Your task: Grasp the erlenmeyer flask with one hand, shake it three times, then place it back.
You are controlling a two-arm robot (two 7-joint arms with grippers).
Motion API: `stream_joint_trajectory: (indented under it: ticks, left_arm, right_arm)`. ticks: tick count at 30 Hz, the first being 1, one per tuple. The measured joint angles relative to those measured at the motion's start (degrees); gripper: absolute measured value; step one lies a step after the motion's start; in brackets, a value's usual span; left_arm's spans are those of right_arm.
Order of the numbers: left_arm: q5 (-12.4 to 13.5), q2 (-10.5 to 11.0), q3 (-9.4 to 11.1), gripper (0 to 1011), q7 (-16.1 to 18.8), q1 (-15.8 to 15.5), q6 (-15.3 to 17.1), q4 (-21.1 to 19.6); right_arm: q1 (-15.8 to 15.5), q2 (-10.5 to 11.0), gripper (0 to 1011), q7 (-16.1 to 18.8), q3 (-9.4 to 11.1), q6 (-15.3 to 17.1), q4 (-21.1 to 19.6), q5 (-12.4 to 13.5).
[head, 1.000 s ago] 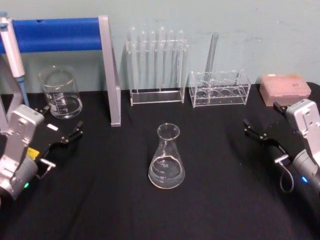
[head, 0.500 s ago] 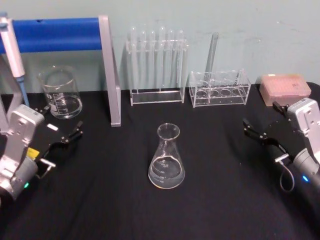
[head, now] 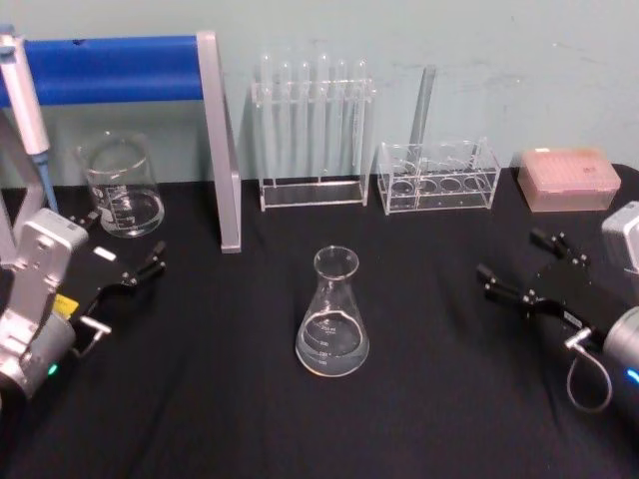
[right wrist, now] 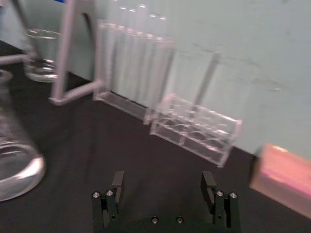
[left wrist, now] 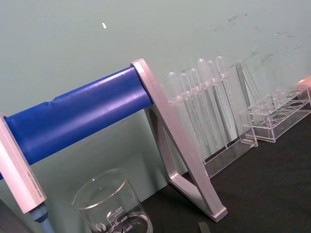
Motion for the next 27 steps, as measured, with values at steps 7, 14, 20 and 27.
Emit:
stream_joint_trajectory:
  ticks: [7, 14, 20, 27]
  left_arm:
    - [0.0, 0.0, 0.0, 1001, 0.0, 0.0, 0.0, 0.0]
    - [0.0, 0.0, 0.0, 1001, 0.0, 0.0, 0.0, 0.0]
    - [0.0, 0.0, 0.0, 1001, 0.0, 0.0, 0.0, 0.0]
    - [0.0, 0.0, 0.0, 1001, 0.0, 0.0, 0.0, 0.0]
  right_arm:
    - [-3.0, 2.1, 1000, 7.8, 1.4, 0.9, -3.8, 5.1]
    - [-3.4, 2.1, 1000, 14.8, 1.1, 1.2, -5.5, 7.7]
    - [-1.1, 0.2, 1000, 19.5, -0.6, 1.2, -4.6, 7.7]
    - [2.3, -2.7, 1000, 23.6, -2.9, 0.7, -2.1, 6.8]
